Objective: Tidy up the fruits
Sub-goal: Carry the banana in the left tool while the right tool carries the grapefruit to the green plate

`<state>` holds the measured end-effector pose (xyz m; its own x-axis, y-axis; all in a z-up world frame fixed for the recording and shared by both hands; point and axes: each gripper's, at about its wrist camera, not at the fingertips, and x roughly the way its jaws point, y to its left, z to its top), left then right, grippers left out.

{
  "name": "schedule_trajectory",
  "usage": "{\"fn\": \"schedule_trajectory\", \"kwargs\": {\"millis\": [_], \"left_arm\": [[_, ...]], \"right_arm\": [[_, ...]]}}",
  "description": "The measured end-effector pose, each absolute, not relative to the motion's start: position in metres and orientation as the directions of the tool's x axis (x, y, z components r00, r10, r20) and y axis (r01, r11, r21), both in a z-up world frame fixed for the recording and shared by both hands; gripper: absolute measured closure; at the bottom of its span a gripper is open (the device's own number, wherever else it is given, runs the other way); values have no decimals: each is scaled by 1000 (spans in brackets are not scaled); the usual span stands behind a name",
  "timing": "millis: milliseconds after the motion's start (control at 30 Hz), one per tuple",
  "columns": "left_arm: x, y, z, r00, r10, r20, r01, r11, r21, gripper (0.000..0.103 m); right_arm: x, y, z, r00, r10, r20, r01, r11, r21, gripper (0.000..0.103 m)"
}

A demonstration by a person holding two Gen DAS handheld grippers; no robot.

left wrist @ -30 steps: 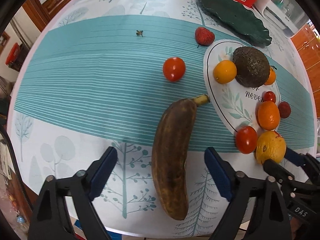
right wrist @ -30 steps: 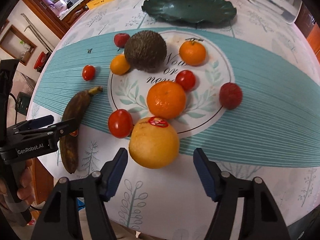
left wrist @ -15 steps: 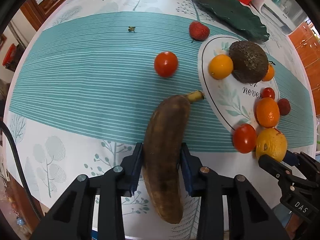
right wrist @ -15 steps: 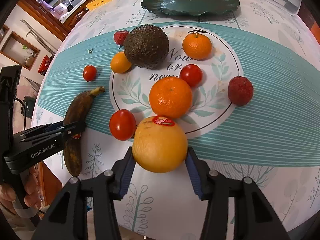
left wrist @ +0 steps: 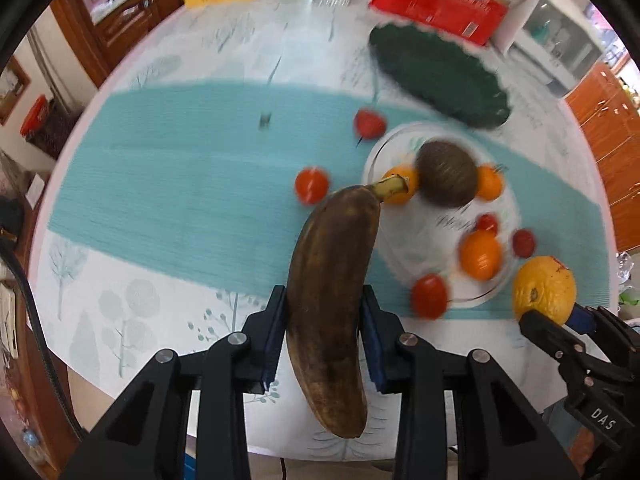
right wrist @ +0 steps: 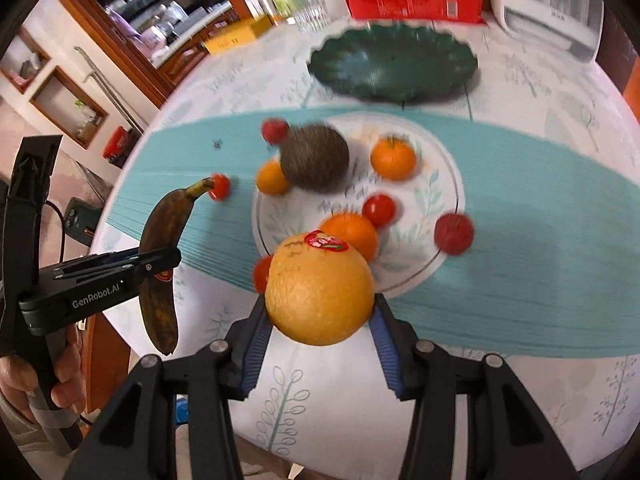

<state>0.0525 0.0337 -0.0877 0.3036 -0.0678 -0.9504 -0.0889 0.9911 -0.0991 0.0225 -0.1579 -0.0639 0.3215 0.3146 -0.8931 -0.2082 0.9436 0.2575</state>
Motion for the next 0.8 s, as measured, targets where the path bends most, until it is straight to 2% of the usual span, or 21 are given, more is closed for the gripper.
{"fn": "schedule_trajectory", "kwargs": {"millis": [200,467,633,800], "left_arm": [[69,18,-15,420,-64,-905,-51,994,-94,70],[114,7,78,540,-81,-838,16,996,-87,70],[159,-7,99,569,-80,-819,68,996,-50,70],[219,-19,78,551,-99,-828,115,992,-42,70]], "right_arm": [[41,-173,-9,416,332,-847,-245,938,247,55],[107,-200,76,580,277,-766,-238,957,167,54],[161,-207,90,613,229,-756,-193,971,138,54],[225,-211,62,602,147,-785,-103,989,106,54]]}}
